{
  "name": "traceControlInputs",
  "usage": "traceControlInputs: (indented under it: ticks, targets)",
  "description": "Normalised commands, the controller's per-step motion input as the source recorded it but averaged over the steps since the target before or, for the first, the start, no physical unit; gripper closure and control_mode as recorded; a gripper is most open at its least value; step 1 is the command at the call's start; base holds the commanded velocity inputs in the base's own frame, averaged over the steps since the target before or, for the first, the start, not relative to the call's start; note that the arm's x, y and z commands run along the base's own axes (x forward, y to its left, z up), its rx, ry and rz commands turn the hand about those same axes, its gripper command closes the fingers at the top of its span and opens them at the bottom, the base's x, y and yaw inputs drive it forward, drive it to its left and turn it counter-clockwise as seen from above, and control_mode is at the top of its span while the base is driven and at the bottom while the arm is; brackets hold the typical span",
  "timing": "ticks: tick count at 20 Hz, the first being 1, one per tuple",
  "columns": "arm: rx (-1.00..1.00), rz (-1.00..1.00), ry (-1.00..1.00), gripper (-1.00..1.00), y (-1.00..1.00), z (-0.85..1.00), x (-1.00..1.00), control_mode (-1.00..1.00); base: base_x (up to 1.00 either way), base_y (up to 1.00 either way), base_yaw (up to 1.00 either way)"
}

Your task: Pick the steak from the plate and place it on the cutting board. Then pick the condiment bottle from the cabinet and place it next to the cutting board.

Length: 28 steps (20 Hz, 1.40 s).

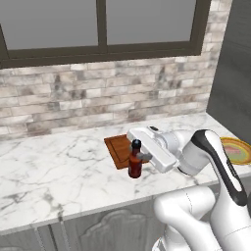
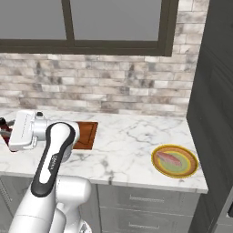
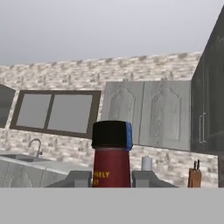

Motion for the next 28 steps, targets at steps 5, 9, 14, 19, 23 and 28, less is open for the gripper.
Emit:
traceControlInputs:
  ticks: [5,9,14,19,23,28]
  targets:
    - [0.08,-0.03,0.01,1.0,0.08,-0.28,0.07,-1.0,0.0,0.0,0.0]
    - [0.08,-0.03,0.0,1.0,0.09,-0.39,0.11,-1.0,0.0,0.0,0.0]
    - [0.07,-0.03,0.01,1.0,0.09,-0.4,0.11,-1.0,0.0,0.0,0.0]
    - [0.07,-0.02,0.03,1.0,0.13,-0.46,0.11,-1.0,0.0,0.0,0.0]
    - [0.09,-0.01,0.06,1.0,0.19,-0.5,0.09,-1.0,0.0,0.0,0.0]
    - [0.1,-0.02,0.07,1.0,0.21,-0.5,0.11,-1.0,0.0,0.0,0.0]
